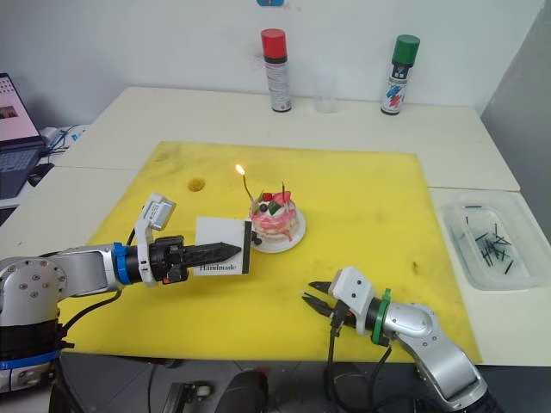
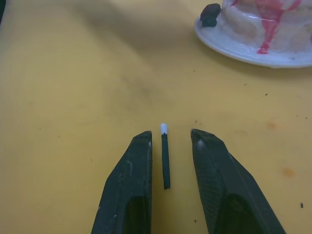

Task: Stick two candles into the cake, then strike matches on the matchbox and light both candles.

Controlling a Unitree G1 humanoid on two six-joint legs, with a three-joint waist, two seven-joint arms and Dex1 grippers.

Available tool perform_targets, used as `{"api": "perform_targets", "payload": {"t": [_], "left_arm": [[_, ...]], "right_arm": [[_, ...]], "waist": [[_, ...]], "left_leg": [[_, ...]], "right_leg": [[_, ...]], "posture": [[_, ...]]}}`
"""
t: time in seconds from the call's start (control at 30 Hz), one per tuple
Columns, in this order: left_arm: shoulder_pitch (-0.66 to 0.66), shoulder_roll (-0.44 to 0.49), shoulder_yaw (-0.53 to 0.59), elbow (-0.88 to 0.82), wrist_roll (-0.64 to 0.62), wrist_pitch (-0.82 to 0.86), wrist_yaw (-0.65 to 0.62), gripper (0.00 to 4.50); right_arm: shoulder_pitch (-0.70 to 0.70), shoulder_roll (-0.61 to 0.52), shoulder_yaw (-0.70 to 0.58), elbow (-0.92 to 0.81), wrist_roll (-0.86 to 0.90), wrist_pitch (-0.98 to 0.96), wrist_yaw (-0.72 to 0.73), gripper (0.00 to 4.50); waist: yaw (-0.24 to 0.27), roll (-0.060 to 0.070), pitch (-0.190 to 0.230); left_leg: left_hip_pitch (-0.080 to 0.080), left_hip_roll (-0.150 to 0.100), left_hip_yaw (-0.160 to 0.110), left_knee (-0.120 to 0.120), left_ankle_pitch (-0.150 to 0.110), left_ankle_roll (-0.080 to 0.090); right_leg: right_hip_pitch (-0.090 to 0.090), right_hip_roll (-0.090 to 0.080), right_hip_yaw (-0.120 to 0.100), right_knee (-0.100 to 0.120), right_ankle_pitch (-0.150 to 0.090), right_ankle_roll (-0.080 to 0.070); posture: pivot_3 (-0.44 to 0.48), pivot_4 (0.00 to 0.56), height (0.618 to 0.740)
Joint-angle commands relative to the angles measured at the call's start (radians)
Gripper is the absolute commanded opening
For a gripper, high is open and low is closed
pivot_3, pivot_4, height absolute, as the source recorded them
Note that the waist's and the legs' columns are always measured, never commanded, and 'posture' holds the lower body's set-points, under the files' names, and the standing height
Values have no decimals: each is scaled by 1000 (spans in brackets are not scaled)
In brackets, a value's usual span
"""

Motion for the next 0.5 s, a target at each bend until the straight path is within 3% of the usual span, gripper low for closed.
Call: {"api": "perform_targets", "payload": {"t": [0.03,0.23,0.4,0.5], "left_arm": [[-14,16,2,-6,3,-4,-20,0],[-8,17,3,-10,8,-7,-29,0],[-6,15,3,-13,11,-7,-32,0],[-2,16,5,-15,12,-6,-34,0]], "right_arm": [[13,6,-1,2,-7,-30,6,1281],[30,10,5,16,-19,-41,4,1281],[34,7,16,31,-47,-56,7,18],[35,11,17,35,-51,-60,7,18]], "waist": [[0,0,0],[0,0,0],[1,0,0],[1,0,0]], "left_leg": [[0,0,0,0,0,0],[0,0,-1,1,0,0],[0,0,-1,1,0,0],[0,0,-1,3,0,0]], "right_leg": [[0,0,0,0,0,0],[1,0,-1,0,0,0],[1,0,-1,0,0,0],[2,0,-1,0,0,0]], "posture": [[0,150,684],[0,150,684],[0,150,684],[0,150,684]]}}
